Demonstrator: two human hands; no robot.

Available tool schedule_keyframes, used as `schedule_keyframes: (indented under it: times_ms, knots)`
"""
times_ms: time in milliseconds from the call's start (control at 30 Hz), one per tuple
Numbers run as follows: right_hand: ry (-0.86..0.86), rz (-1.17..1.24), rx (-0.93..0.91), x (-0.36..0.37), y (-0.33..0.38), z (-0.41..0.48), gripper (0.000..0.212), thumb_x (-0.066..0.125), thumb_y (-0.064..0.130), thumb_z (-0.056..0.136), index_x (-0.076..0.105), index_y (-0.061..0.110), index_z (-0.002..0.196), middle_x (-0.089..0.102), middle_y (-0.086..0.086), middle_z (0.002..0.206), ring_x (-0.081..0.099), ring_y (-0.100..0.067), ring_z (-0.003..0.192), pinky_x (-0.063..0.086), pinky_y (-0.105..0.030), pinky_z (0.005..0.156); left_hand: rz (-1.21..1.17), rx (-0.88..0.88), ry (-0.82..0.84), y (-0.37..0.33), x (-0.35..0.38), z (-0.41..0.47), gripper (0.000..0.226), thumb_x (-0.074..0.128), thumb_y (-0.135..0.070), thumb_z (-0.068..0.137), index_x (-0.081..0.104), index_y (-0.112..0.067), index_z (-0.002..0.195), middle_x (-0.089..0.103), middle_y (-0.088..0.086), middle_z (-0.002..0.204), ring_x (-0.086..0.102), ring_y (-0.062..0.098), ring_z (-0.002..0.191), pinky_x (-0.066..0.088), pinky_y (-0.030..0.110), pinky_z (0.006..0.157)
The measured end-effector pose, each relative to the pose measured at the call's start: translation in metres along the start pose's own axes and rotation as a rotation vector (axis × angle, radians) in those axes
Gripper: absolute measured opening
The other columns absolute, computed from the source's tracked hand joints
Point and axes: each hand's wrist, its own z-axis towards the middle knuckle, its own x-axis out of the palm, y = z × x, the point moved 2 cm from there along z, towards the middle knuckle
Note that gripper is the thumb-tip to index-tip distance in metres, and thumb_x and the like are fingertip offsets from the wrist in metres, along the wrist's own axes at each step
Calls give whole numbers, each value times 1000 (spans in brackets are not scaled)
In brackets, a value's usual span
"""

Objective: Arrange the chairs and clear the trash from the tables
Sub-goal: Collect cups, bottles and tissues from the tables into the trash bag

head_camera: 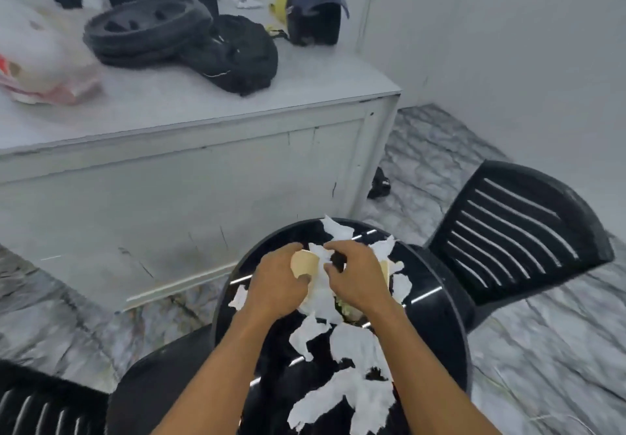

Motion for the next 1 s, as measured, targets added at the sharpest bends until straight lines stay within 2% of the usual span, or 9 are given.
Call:
schedule_keyframes:
  times_ms: [67,133,267,400,500,633,833,1000]
  knots:
    - [-49,-9,62,-20,-31,17,34,68,22,83,67,24,118,67,7,116,57,-12,111,41,-23,98,35,-24,13,-7,22,26,58,74,-22,82,54,-26,137,61,-4,132,55,21,123,45,33,98]
    - [-39,-64,117,-32,-60,36,37,67,23,85,66,24,122,64,8,125,52,-13,122,37,-24,101,69,-70,11,-7,40,48,61,72,-23,85,50,-25,142,56,-3,139,50,22,129,41,33,98]
    - [166,-176,210,-34,-106,65,42,65,20,85,62,25,127,57,4,136,46,-17,130,38,-31,103,200,-166,42,15,71,76,71,68,-28,85,38,-20,148,49,2,146,43,28,132,44,44,103]
    - [338,-217,272,-25,-136,84,50,71,19,79,61,27,128,53,3,141,48,-17,130,43,-32,102,267,-294,86,42,90,87,88,69,-39,81,20,-22,153,44,6,146,46,33,126,49,52,96]
    - [446,-263,291,-16,-148,90,58,80,21,70,63,27,125,57,4,135,52,-18,123,47,-37,99,229,-320,86,51,98,90,94,69,-38,81,12,-26,154,50,6,138,51,31,119,51,50,91]
    - [558,-301,299,-6,-151,96,60,84,21,62,66,27,119,65,3,116,58,-21,102,53,-40,87,187,-323,73,54,99,93,96,71,-35,81,10,-30,155,52,3,133,53,28,117,51,48,91]
    - [464,-362,275,-13,-124,111,73,82,30,59,59,30,129,60,2,123,57,-20,102,50,-35,84,122,-311,-24,51,68,84,97,73,-32,79,13,-30,155,53,1,136,52,28,121,50,47,94]
    - [338,-339,98,-8,-32,119,76,80,33,64,54,28,135,59,-2,128,57,-25,112,49,-38,90,83,-268,-154,49,-3,60,95,73,-32,81,14,-28,156,45,2,147,45,30,130,42,43,98]
